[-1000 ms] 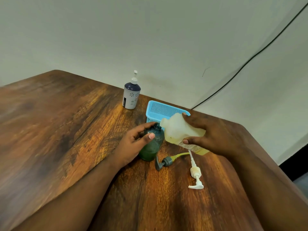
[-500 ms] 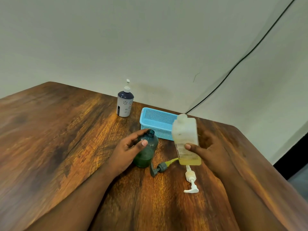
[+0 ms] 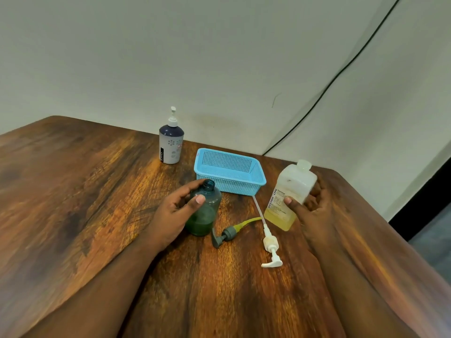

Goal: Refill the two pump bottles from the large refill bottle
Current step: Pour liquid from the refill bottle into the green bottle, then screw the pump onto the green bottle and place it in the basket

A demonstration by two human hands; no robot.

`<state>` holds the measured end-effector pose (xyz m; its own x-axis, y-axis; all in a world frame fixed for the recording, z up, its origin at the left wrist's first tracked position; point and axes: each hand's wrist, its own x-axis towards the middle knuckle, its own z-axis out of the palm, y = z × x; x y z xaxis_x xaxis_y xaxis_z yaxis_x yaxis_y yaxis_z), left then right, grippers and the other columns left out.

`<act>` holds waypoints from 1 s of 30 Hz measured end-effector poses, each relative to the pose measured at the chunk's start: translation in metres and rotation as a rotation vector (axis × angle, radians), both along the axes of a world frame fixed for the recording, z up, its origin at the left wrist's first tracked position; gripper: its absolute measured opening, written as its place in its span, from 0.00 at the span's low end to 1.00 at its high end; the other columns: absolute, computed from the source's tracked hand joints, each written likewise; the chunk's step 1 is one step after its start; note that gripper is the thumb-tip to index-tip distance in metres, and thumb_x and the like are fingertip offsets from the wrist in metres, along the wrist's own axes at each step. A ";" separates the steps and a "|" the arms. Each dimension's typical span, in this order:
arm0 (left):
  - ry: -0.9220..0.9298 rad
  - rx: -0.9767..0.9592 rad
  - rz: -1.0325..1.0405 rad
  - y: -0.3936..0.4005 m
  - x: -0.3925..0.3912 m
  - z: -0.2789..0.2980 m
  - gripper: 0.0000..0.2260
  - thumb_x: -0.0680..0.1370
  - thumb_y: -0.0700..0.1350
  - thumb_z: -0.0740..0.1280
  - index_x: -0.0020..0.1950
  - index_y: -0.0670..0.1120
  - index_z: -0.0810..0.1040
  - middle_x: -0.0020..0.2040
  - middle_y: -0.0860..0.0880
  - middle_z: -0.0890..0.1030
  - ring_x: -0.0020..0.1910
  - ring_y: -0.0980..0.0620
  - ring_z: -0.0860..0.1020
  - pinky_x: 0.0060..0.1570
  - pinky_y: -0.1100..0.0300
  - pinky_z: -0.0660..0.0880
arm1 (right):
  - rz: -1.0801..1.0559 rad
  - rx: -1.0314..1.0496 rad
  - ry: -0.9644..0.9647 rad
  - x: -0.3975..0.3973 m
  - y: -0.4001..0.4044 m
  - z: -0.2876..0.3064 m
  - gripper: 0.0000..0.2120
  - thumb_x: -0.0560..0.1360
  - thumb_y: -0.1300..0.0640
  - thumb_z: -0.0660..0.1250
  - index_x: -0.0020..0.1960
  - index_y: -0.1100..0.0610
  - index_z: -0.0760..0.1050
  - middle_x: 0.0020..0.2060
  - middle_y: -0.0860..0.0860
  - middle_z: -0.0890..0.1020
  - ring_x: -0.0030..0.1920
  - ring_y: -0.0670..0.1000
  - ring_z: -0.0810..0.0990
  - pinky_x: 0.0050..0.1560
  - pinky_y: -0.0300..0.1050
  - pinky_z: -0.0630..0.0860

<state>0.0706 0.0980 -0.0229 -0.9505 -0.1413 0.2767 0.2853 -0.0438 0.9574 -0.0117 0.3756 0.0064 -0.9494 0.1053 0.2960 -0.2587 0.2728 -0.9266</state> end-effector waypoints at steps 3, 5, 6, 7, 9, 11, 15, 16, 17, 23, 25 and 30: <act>-0.019 0.005 0.004 -0.001 0.000 0.000 0.18 0.73 0.51 0.66 0.63 0.60 0.75 0.59 0.63 0.78 0.58 0.61 0.78 0.55 0.55 0.80 | -0.125 0.053 0.009 -0.001 0.005 -0.004 0.38 0.69 0.54 0.75 0.73 0.50 0.58 0.68 0.52 0.71 0.65 0.54 0.73 0.51 0.43 0.74; -0.019 0.010 0.000 0.000 0.000 0.000 0.19 0.73 0.51 0.66 0.65 0.58 0.75 0.61 0.61 0.78 0.59 0.60 0.78 0.56 0.53 0.79 | -0.180 0.044 -0.007 -0.004 0.008 -0.013 0.40 0.68 0.53 0.76 0.73 0.48 0.57 0.69 0.52 0.70 0.65 0.54 0.73 0.54 0.46 0.75; -0.016 0.012 -0.001 0.000 0.000 0.000 0.19 0.73 0.51 0.66 0.64 0.58 0.75 0.59 0.62 0.79 0.58 0.62 0.78 0.56 0.54 0.79 | -0.196 0.045 -0.019 -0.005 0.009 -0.017 0.41 0.67 0.52 0.76 0.73 0.47 0.57 0.69 0.52 0.70 0.65 0.54 0.73 0.56 0.48 0.75; -0.017 0.011 -0.002 0.000 0.000 -0.001 0.18 0.73 0.50 0.66 0.64 0.58 0.75 0.57 0.65 0.80 0.57 0.64 0.78 0.56 0.55 0.79 | -0.204 0.054 -0.028 -0.006 0.010 -0.021 0.42 0.66 0.49 0.76 0.73 0.45 0.56 0.69 0.51 0.70 0.65 0.54 0.74 0.57 0.51 0.76; -0.023 0.008 0.000 0.001 0.000 -0.001 0.18 0.73 0.51 0.66 0.63 0.59 0.75 0.56 0.66 0.79 0.58 0.63 0.78 0.57 0.54 0.79 | -0.222 0.088 -0.032 -0.007 0.010 -0.026 0.44 0.65 0.45 0.76 0.73 0.44 0.55 0.69 0.50 0.70 0.65 0.54 0.74 0.58 0.52 0.76; -0.036 0.010 0.007 0.000 -0.002 -0.002 0.18 0.74 0.51 0.66 0.64 0.59 0.75 0.58 0.64 0.79 0.59 0.60 0.78 0.58 0.51 0.78 | -0.255 0.128 -0.023 -0.009 0.007 -0.028 0.44 0.65 0.45 0.76 0.73 0.45 0.54 0.70 0.51 0.70 0.65 0.54 0.74 0.58 0.52 0.75; -0.043 0.005 0.015 -0.001 0.000 -0.003 0.20 0.74 0.51 0.67 0.66 0.57 0.75 0.61 0.60 0.79 0.61 0.59 0.78 0.60 0.48 0.77 | -0.284 0.174 -0.059 -0.007 0.003 -0.034 0.47 0.62 0.38 0.75 0.72 0.43 0.52 0.71 0.49 0.68 0.68 0.55 0.72 0.63 0.60 0.72; -0.042 0.000 0.014 -0.001 0.000 -0.003 0.20 0.74 0.51 0.67 0.66 0.58 0.75 0.62 0.58 0.79 0.62 0.58 0.78 0.61 0.47 0.77 | -0.272 0.181 -0.054 -0.006 0.003 -0.033 0.48 0.61 0.38 0.75 0.72 0.42 0.52 0.72 0.49 0.67 0.68 0.55 0.71 0.64 0.61 0.72; -0.042 -0.005 0.014 -0.001 0.001 -0.003 0.20 0.74 0.51 0.67 0.66 0.58 0.75 0.62 0.58 0.78 0.62 0.57 0.77 0.61 0.46 0.76 | -0.261 0.183 -0.055 -0.005 0.003 -0.034 0.49 0.61 0.38 0.76 0.72 0.42 0.51 0.72 0.49 0.67 0.69 0.55 0.70 0.64 0.61 0.71; -0.049 -0.034 0.029 -0.001 0.001 -0.004 0.21 0.74 0.52 0.67 0.68 0.57 0.74 0.64 0.57 0.78 0.64 0.56 0.77 0.62 0.44 0.76 | -0.283 0.242 -0.048 0.032 0.006 -0.051 0.50 0.54 0.24 0.69 0.70 0.31 0.51 0.72 0.45 0.65 0.70 0.54 0.67 0.64 0.62 0.70; -0.047 -0.032 0.030 -0.002 0.001 -0.004 0.21 0.74 0.51 0.67 0.68 0.57 0.74 0.65 0.56 0.78 0.64 0.55 0.76 0.62 0.44 0.75 | -0.102 0.345 0.147 0.059 0.000 -0.048 0.35 0.64 0.36 0.74 0.65 0.31 0.59 0.65 0.45 0.72 0.65 0.46 0.71 0.61 0.54 0.74; -0.050 -0.049 0.029 -0.001 0.001 -0.001 0.21 0.73 0.50 0.67 0.66 0.58 0.73 0.58 0.63 0.79 0.60 0.62 0.78 0.61 0.49 0.77 | 0.273 0.835 0.606 0.068 -0.034 -0.034 0.12 0.75 0.57 0.67 0.58 0.53 0.78 0.58 0.49 0.78 0.63 0.48 0.72 0.63 0.49 0.72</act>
